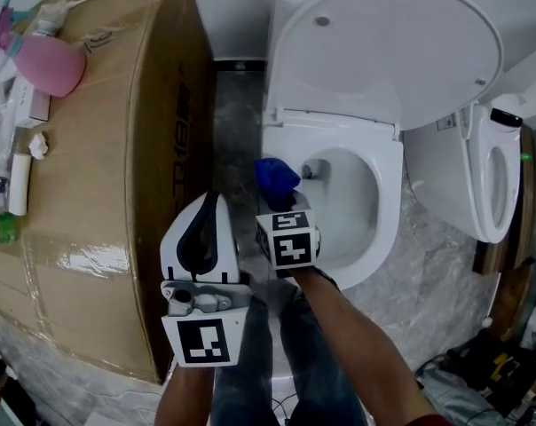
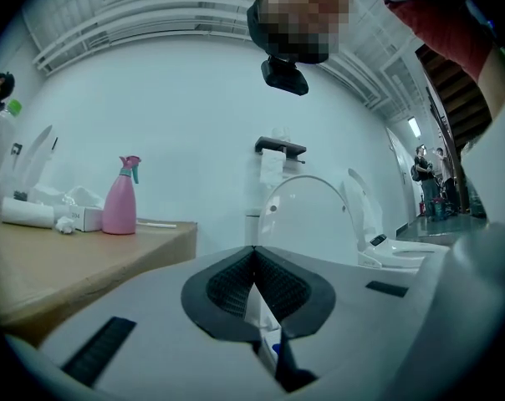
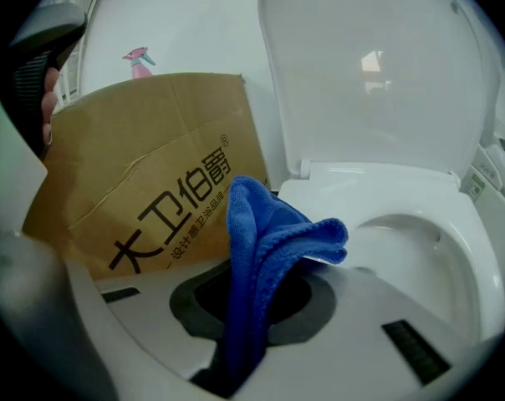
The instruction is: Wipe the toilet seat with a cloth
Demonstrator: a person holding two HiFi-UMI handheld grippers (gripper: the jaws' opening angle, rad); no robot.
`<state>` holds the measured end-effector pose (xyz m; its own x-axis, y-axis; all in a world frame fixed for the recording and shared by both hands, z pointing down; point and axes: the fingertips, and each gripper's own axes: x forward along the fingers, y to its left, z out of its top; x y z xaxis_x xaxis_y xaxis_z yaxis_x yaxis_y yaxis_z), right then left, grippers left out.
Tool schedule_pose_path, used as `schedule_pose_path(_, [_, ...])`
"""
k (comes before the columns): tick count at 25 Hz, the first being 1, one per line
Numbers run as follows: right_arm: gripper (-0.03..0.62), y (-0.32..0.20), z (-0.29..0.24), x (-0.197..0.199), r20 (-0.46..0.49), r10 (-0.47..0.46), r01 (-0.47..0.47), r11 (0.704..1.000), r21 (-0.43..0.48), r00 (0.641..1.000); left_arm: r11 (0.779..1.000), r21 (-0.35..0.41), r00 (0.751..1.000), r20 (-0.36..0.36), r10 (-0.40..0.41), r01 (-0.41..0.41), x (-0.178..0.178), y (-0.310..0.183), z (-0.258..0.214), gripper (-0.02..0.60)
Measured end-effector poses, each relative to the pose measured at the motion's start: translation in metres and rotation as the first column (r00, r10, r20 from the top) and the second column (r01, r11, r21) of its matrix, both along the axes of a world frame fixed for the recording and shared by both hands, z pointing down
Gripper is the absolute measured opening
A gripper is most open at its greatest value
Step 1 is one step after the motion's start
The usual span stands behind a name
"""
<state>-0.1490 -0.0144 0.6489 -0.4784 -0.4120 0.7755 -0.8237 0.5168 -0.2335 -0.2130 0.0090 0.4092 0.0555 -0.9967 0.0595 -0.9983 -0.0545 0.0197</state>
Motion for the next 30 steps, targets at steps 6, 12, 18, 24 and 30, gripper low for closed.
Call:
schedule_pose_path(6, [0.061, 0.048, 0.001, 0.016, 0.029, 0.068, -0.066, 0.996, -0.054, 0.997, 0.999, 0.038, 0.998, 0.055, 0.008, -0.01, 0.004, 0.005, -0.009, 0.014])
schedule_pose_path(12, [0.061, 0.099, 0.002, 0.034, 0.034, 0.139, -0.136, 0.987, -0.083, 0.99, 0.998, 0.057, 0.994, 0.11, 0.018, -0.024, 0.004, 0.013, -0.014, 0.015])
schedule_pose_path(18, [0.061, 0.137, 0.004, 0.05, 0.043, 0.175, -0.169, 0.979, -0.11, 0.984, 0.997, 0.07, 0.995, 0.098, 0.016, -0.023, 0.011, 0.016, -0.016, 0.015])
schedule_pose_path(24, [0.061, 0.165, 0.007, 0.081, 0.066, 0.165, -0.156, 0.981, -0.115, 0.984, 0.998, 0.04, 0.994, 0.102, 0.049, -0.053, 0.027, 0.022, -0.004, 0.014])
schedule_pose_path(30, [0.061, 0.175, 0.009, 0.134, 0.04, 0.139, -0.135, 0.987, -0.091, 0.989, 0.993, 0.078, 0.991, 0.106, 0.081, -0.09, 0.053, 0.008, -0.013, 0.015])
